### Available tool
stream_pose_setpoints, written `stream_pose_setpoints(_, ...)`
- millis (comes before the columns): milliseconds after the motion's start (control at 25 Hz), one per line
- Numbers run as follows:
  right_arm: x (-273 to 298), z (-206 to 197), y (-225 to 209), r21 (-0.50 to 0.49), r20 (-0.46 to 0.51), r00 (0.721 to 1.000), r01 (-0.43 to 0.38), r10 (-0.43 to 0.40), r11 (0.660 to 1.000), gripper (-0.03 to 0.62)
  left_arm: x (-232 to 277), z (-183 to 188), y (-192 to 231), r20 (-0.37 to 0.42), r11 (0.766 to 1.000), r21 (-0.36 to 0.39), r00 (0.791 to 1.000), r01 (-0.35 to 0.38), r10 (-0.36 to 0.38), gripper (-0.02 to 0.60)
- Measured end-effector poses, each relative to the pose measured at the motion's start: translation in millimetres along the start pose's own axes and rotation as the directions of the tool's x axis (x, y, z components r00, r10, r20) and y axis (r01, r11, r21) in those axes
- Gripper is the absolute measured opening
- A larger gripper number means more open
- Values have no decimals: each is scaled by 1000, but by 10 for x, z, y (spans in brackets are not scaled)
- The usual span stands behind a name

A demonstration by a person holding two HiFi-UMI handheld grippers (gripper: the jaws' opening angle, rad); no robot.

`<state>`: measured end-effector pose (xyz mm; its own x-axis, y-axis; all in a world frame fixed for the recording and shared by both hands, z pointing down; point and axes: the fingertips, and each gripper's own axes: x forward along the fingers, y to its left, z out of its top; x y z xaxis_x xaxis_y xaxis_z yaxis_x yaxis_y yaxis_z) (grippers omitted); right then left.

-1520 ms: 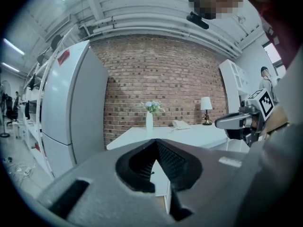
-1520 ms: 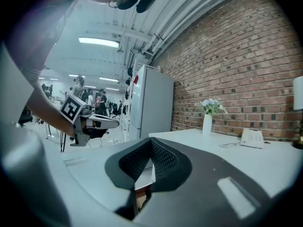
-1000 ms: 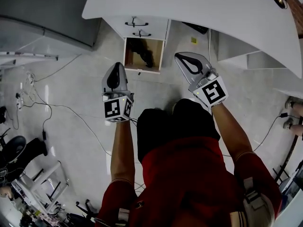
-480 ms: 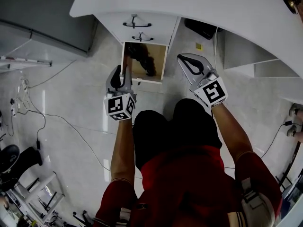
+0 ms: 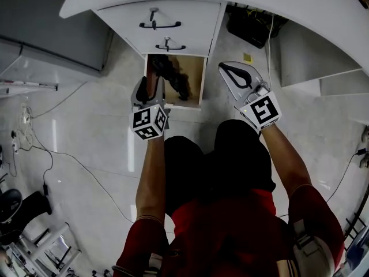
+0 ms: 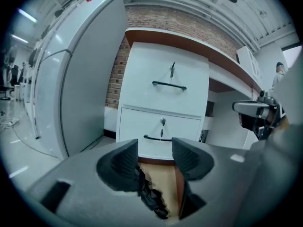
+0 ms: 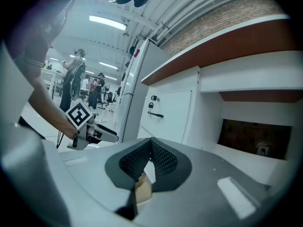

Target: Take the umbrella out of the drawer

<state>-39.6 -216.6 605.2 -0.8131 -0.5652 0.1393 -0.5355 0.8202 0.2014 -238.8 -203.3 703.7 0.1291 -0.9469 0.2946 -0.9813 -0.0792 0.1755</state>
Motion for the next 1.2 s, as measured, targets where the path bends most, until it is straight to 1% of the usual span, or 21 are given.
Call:
stream_pose_setpoints(160, 42, -267, -49, -32, 28, 999, 20, -19, 999, 12, 267, -296, 112, -21, 1000, -16, 999, -26, 26, 257)
stream_pose_setpoints(360, 62, -576, -91, -59, 34, 999, 37, -35, 998, 12, 564, -638, 237, -52, 995, -67, 996, -73, 69, 290)
stream_pose_setpoints(520, 88, -735, -97, -75, 41, 998, 46, -43, 996, 12, 820, -859, 315, -86, 992, -89, 993, -93, 85, 308)
stream_pose_setpoints(680, 97, -868, -93, -85, 49, 998, 52, -48, 995, 12, 1088, -1042, 393, -126, 989, -93, 987, -114, 102, 330)
stream_pose_setpoints(800, 61, -929, -100, -94, 50, 998, 54, -49, 994, 12, 1252, -1177, 494, -157, 982, -110, 978, -155, 137, 344)
stream_pose_setpoints(1040, -12, -1068, -139, -118, 31, 998, 53, -50, 992, 12, 1546, -1529, 763, -238, 952, -179, 950, -249, 204, 371)
stream_pose_setpoints(1200, -38, -1139, -165, -117, 18, 998, 54, -53, 992, 12, 1680, -1747, 844, -276, 940, -189, 934, -283, 226, 382)
